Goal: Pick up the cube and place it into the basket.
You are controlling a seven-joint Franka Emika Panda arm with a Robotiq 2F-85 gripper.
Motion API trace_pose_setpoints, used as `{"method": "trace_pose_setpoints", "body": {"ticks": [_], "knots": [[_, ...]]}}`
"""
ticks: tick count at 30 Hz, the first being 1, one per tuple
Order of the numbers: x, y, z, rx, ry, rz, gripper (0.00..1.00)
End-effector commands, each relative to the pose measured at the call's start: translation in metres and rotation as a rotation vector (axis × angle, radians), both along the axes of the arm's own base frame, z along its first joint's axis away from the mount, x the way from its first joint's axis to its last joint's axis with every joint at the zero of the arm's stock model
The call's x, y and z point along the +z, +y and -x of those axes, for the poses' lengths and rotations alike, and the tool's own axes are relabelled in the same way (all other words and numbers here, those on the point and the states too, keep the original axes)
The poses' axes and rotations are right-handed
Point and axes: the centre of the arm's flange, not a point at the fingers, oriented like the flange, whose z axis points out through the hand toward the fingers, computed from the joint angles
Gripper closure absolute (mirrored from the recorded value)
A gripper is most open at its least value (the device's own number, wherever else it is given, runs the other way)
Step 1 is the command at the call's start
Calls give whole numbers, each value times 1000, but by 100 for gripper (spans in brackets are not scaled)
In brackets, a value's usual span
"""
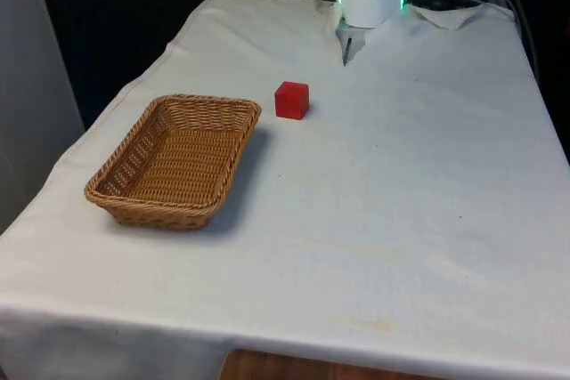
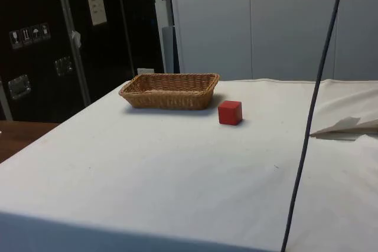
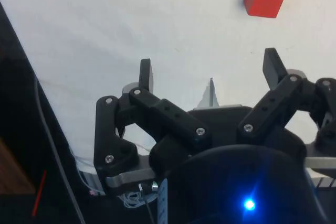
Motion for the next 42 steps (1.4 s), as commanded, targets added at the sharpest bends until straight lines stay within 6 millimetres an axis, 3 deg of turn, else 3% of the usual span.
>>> {"method": "trace_pose_setpoints", "body": {"ticks": [1,42], "knots": [[0,0,1,0,0,-1,0],[-5,-19,33,-24,-5,64,0]]}}
